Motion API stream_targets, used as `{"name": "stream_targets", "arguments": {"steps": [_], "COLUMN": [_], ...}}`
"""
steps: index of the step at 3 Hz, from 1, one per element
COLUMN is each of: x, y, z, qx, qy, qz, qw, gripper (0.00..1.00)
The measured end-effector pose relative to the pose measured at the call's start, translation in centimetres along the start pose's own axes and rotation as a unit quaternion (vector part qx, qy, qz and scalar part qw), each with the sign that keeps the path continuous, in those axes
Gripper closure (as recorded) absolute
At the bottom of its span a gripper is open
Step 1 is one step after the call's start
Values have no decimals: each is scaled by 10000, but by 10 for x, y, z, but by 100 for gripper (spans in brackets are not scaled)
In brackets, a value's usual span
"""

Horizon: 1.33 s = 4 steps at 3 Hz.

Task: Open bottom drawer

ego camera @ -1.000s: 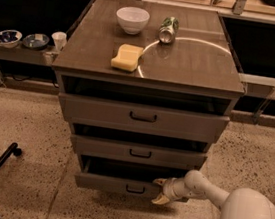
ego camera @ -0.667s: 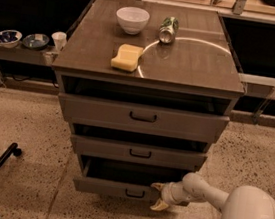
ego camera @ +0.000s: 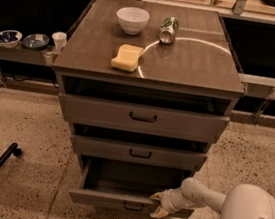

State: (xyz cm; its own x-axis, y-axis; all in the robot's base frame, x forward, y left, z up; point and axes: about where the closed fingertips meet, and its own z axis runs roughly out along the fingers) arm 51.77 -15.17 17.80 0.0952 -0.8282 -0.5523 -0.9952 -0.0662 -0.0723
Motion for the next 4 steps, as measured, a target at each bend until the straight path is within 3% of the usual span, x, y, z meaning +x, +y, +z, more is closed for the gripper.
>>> {"name": "stream_targets", "arguments": {"steps": [2, 3, 4], "x": [-11, -20, -20], "y": [20, 9, -5], "z": [-30, -46, -56], "qx": [139, 360, 622], "qy": [128, 179, 76], "qz": [-26, 74, 370], "qw": [9998, 9992, 9973], "gripper": [49, 49, 50]}}
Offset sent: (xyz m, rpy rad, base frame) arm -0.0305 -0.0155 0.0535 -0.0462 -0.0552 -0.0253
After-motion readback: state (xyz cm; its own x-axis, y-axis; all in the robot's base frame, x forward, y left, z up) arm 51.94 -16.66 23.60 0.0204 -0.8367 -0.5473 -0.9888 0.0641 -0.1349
